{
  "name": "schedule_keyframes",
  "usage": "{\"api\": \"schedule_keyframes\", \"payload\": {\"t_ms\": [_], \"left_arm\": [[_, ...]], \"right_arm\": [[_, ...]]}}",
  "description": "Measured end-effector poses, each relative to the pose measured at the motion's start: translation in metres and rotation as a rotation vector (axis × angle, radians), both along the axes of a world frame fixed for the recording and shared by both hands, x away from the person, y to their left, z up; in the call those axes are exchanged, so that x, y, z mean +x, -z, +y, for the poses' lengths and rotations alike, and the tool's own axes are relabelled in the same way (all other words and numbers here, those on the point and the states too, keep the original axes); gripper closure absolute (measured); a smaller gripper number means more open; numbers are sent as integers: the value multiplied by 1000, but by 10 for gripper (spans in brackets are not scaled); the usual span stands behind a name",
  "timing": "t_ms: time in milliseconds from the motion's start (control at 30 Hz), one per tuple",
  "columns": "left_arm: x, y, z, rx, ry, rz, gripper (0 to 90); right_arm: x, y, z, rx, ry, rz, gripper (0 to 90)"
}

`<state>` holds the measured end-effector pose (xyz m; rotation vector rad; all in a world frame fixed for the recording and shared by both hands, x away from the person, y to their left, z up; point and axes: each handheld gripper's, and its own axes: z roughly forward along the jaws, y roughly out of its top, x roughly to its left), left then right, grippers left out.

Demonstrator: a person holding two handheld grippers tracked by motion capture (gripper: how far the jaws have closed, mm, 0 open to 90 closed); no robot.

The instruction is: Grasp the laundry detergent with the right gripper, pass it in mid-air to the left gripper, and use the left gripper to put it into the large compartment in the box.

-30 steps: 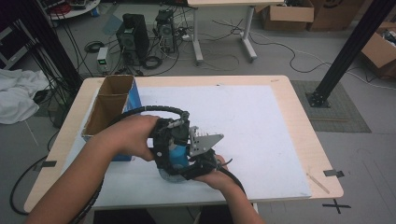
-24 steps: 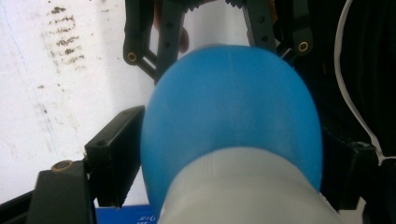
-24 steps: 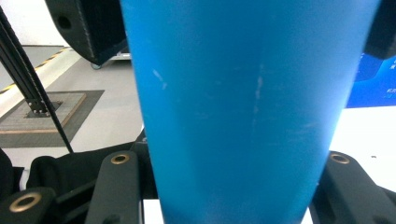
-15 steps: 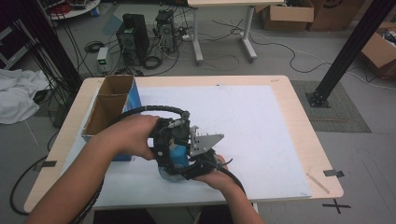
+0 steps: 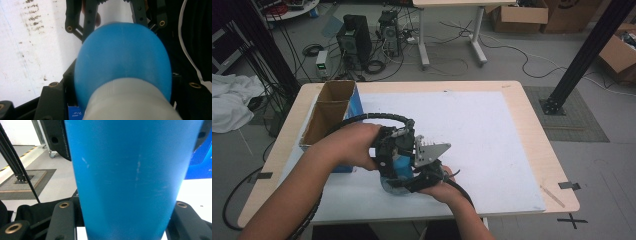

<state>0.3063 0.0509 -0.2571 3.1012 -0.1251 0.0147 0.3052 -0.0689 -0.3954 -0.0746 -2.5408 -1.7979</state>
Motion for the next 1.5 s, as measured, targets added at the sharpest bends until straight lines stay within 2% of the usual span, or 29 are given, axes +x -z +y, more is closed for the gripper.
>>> {"api": "schedule_keyframes", "payload": {"t_ms": [167, 300, 400, 867, 1033, 1300, 1367, 1500], "left_arm": [[0, 1, 1, -4, -2, -7, 378], [0, 1, 0, 12, -10, 6, 384], [-1, -1, -1, 17, -11, -8, 387], [-7, -12, -6, 24, -9, -30, 397], [-3, -16, -7, 8, -16, -17, 397], [5, -22, -7, 5, -53, -2, 397], [6, -24, -8, 6, -61, 5, 396], [8, -29, -8, -1, -86, 11, 395]], "right_arm": [[0, 0, 1, -1, 1, 3, 473], [0, 1, 2, -2, -4, 8, 473], [0, 1, 2, 7, -3, 5, 473], [-2, -8, -2, 15, 4, -19, 436], [0, -12, -6, 26, 22, -10, 303], [3, -20, -26, 37, 38, 16, 237], [2, -22, -30, 27, 32, 18, 229], [3, -28, -37, -4, 32, 19, 154]]}}
